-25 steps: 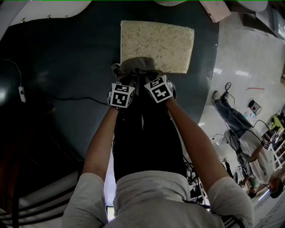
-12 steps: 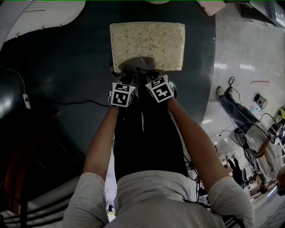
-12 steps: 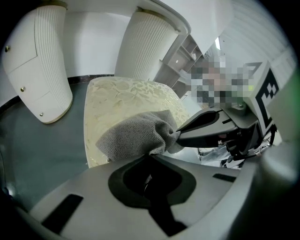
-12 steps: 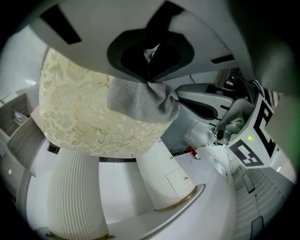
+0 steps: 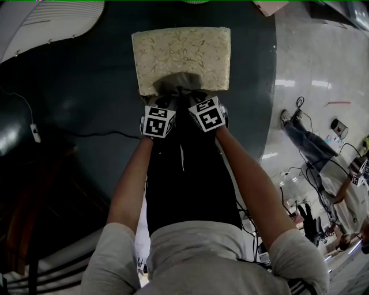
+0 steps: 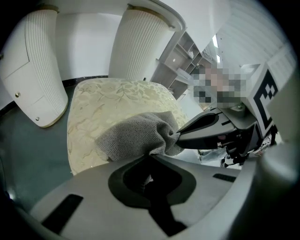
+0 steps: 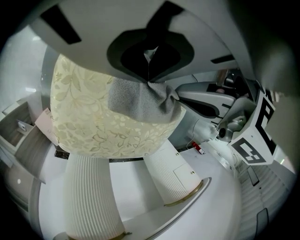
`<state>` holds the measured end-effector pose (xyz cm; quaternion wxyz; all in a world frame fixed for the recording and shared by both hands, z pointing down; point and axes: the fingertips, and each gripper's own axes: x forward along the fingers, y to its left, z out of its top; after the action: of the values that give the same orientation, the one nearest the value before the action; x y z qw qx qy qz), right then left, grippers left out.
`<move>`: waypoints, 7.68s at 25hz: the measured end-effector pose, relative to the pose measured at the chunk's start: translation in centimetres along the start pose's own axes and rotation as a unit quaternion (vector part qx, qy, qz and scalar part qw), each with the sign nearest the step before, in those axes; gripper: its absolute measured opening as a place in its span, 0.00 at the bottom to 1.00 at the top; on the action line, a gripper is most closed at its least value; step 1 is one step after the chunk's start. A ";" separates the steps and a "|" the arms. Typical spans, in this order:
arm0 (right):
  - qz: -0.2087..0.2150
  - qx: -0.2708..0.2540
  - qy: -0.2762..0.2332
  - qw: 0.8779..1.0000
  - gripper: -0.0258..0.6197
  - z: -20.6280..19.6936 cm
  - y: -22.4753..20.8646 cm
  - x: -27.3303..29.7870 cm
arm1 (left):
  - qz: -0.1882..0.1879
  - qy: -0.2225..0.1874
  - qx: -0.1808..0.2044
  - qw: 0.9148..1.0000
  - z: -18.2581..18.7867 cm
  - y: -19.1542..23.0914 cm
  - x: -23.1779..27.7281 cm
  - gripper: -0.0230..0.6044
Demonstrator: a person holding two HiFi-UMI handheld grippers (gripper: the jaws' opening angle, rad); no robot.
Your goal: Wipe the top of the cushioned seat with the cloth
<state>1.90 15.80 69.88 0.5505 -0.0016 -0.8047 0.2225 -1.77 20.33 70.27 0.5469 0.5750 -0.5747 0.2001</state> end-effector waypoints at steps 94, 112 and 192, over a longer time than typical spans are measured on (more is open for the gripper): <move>-0.020 0.081 -0.068 0.994 0.06 18.9 -11.2 1.5 | -0.016 0.000 0.026 1.000 20.9 7.5 4.0 0.07; -0.058 0.102 -0.085 0.989 0.06 15.9 -16.1 -1.8 | -0.038 0.004 0.045 0.998 21.6 2.6 6.4 0.07; -0.041 0.060 -0.063 0.995 0.06 1.3 -9.4 -3.6 | -0.004 -0.017 0.003 1.000 7.8 -4.2 4.6 0.07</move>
<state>4.43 5.97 69.68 0.5066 0.0785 -0.8222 0.2475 0.01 10.50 70.07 0.5364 0.5822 -0.5808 0.1895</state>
